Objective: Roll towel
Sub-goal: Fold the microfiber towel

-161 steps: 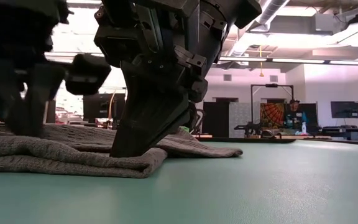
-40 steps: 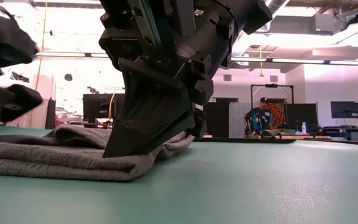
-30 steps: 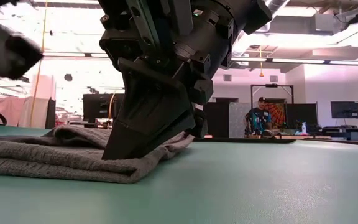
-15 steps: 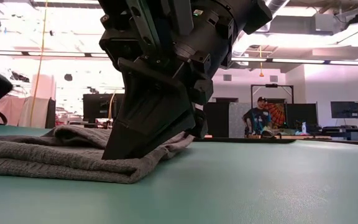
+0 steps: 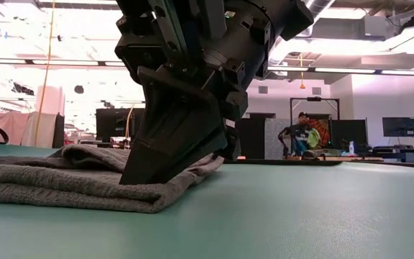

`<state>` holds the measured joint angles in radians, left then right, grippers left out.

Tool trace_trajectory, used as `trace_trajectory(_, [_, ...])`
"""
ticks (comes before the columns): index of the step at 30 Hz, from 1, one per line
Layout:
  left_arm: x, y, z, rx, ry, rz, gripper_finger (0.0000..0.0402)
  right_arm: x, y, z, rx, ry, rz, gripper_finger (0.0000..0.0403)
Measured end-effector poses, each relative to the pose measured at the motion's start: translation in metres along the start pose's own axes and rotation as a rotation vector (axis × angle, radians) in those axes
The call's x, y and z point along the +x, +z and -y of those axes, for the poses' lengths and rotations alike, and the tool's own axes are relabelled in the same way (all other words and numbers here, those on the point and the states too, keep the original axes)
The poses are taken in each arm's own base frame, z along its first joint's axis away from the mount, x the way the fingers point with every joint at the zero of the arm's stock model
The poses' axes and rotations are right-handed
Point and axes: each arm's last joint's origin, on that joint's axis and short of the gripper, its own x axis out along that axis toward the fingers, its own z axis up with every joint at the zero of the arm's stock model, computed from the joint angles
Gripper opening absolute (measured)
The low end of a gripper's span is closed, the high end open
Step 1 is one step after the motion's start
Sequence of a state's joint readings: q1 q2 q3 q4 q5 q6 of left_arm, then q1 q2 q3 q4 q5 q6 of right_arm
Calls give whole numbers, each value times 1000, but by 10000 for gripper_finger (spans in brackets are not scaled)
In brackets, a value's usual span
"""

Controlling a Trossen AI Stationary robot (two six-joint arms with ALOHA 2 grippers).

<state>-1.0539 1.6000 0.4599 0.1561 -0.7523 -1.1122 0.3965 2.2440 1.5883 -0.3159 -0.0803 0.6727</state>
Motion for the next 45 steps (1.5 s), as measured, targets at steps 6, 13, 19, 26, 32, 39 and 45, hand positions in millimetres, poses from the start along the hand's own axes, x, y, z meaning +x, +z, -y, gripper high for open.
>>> trace_trajectory(6, [0, -4, -3, 21, 11, -44, 0, -5, 4, -2, -29, 7, 13, 55])
trace_trajectory(13, [0, -5, -3, 30, 4, -87, 0, -52, 31, -13, -132, 51, 49, 125])
trace_trajectory(19, [0, -5, -3, 31, 7, -92, 0, -96, 48, -11, -323, -164, 128, 154])
trace_trajectory(26, [0, -6, -4, 10, 10, -98, 0, -86, 48, -8, -764, -285, 95, 171])
trace_trajectory(32, [0, -6, -4, -1, 13, -102, 0, -77, 45, 2, -890, -309, 13, 198])
trace_trajectory(39, [0, -6, -5, 3, 17, -104, 0, -80, 58, 13, -875, -300, 49, 216])
trace_trajectory(45, [-1, -7, -6, 12, 25, -109, 0, -61, 52, 22, -903, -301, -21, 214])
